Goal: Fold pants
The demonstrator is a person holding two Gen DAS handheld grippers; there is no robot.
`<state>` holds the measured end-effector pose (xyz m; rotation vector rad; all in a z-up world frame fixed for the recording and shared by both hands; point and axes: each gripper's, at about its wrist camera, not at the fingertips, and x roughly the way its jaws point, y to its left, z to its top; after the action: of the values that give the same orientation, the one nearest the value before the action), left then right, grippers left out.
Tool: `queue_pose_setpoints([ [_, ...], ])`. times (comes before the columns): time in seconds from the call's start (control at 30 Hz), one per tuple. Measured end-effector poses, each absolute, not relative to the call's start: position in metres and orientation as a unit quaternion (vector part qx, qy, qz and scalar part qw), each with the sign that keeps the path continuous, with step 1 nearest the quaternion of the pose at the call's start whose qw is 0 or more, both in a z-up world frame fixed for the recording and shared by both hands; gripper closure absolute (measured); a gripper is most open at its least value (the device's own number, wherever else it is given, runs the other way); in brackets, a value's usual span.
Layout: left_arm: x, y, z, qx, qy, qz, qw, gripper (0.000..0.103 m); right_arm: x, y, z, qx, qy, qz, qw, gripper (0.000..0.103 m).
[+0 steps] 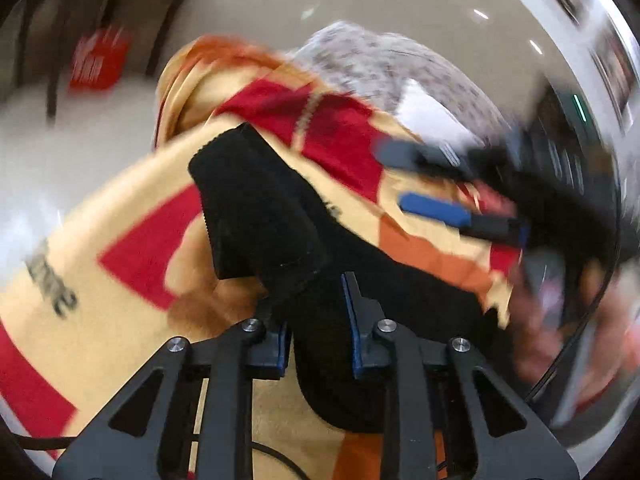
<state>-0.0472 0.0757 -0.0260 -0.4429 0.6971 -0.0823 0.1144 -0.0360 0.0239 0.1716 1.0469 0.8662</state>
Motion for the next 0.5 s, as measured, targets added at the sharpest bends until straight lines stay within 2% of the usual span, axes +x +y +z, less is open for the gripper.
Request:
queue_pose_setpoints([
  [0.2, -0.053, 0.025, -0.016, -0.071, 0.307, -0.052, 0.948, 0.083, 0.102, -0.058, 0.061, 0.154, 0.457, 0.413, 0.773, 0.025],
  [0.3, -0.052, 0.012, -0.016, -0.045, 0.303, -0.055, 0.95, 0.083, 0.093, -0.049, 0.071, 0.13, 0.466, 0.42, 0.768, 0.023],
  [0.43, -0.054, 0.002, -0.018, -0.024, 0.302, -0.06, 0.951, 0.083, 0.089, -0.028, 0.058, 0.055, 0.511, 0.398, 0.76, 0.023],
  [0.5, -0.055, 0.003, -0.018, -0.02, 0.301, -0.06, 0.951, 0.083, 0.093, -0.027, 0.038, 0.052, 0.532, 0.377, 0.756, 0.03],
])
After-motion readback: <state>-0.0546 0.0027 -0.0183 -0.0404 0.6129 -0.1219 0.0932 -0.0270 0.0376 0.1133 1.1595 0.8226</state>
